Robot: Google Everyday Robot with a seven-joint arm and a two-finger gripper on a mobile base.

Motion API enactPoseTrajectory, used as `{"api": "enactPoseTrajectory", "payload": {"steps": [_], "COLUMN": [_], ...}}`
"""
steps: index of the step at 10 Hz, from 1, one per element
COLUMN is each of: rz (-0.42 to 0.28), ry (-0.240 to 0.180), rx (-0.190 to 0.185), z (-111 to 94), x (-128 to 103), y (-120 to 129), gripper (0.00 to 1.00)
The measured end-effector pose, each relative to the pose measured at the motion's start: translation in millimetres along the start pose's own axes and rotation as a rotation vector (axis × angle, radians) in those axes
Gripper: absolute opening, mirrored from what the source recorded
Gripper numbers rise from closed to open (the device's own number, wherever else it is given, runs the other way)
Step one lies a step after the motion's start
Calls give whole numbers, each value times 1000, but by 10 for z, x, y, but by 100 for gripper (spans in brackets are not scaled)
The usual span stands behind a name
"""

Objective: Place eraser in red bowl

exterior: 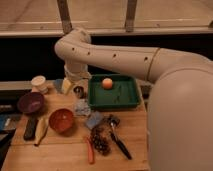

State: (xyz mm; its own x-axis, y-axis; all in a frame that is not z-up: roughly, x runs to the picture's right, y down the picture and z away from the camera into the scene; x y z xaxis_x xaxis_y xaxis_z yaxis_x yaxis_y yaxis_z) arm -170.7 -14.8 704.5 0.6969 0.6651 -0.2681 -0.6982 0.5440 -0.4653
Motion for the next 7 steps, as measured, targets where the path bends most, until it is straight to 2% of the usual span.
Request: {"api": "enactPoseTrajectory", "payload": {"steps": [1,2,3,7], "rz": [-18,-20,-13,-13], "ry": [-4,-3,2,1], "rx": [-23,-27,-15,-17], "z": [34,33,32,33], "x": [-95,-102,-68,-72], "y": [147,167,90,96], "gripper": [80,80,80,80]}}
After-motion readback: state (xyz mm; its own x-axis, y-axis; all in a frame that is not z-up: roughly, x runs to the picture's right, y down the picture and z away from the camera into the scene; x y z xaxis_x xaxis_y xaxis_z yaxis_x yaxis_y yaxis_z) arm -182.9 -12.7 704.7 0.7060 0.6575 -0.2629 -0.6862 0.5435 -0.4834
